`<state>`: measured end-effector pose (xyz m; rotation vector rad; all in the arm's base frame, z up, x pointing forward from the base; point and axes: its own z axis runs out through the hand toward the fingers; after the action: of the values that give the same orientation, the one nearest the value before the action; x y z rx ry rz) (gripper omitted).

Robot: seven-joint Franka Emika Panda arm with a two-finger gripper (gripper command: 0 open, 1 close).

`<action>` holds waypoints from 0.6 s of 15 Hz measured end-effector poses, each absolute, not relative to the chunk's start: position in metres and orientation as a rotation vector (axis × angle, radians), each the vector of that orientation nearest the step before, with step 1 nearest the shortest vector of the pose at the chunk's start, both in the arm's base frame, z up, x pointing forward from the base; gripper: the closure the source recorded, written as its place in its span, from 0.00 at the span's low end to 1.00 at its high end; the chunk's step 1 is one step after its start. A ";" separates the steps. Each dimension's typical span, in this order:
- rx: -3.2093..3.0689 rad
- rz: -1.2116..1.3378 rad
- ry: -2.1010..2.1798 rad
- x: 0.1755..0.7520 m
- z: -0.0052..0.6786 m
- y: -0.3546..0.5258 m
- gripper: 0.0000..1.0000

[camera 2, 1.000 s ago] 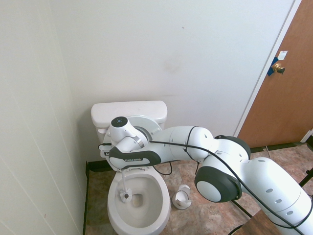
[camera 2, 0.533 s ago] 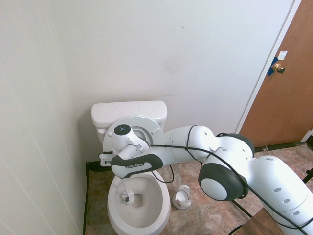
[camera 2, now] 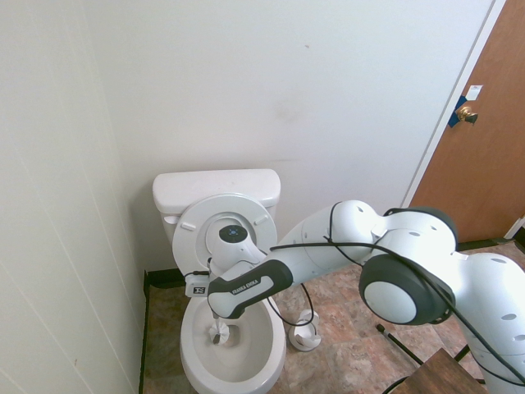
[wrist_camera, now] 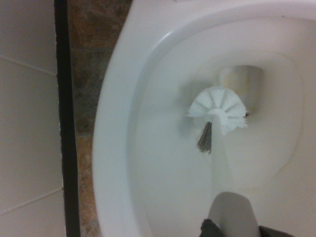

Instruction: Clean the toilet

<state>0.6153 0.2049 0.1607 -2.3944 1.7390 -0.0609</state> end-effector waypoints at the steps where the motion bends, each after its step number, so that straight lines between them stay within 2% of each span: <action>1: -2.379 -0.058 1.748 0.606 0.163 0.193 1.00; 6: -2.319 -0.029 1.805 0.558 0.168 0.133 1.00; 9: -2.268 -0.019 1.854 0.563 0.167 0.089 1.00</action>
<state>0.5625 0.0894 0.1668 -2.2680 1.8539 -0.0185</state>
